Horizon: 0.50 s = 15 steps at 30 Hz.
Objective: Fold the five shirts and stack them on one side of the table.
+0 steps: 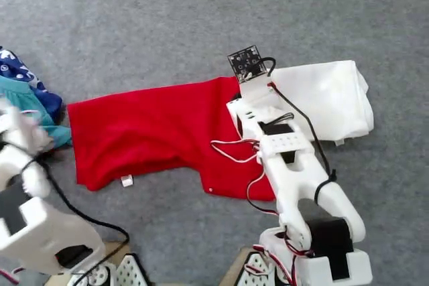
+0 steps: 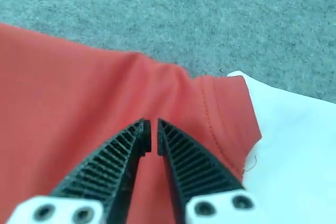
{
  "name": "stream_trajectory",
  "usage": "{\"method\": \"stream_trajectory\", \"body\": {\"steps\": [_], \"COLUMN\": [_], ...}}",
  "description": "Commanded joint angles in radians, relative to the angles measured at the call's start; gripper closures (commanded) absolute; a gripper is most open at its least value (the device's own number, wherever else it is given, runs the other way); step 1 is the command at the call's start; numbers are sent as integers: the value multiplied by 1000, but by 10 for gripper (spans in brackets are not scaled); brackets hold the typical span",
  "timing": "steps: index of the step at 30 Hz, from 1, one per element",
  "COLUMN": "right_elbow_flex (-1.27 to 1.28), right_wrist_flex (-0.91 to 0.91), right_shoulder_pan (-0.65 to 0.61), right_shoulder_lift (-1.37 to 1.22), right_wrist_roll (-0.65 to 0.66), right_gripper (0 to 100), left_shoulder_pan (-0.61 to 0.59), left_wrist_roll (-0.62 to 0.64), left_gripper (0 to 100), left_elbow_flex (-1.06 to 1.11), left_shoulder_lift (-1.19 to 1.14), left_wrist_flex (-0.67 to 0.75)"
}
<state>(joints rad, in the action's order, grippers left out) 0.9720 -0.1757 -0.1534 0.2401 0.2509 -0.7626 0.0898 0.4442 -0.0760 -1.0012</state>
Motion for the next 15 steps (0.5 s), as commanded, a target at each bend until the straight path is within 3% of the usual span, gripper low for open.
{"method": "stream_trajectory", "body": {"steps": [1,7,15], "right_elbow_flex": [-56,-56,-54], "right_wrist_flex": [-5,-5,-9], "right_shoulder_pan": [-2,-2,5], "right_shoulder_lift": [-1,-1,5], "right_wrist_roll": [0,0,0], "right_gripper": [963,963,963], "left_shoulder_pan": [-19,-27,-25], "left_wrist_roll": [-72,-84,-149], "left_gripper": [916,920,921], "left_elbow_flex": [-114,-114,213], "left_shoulder_lift": [6,-2,15], "left_wrist_flex": [-112,-216,-83]}}
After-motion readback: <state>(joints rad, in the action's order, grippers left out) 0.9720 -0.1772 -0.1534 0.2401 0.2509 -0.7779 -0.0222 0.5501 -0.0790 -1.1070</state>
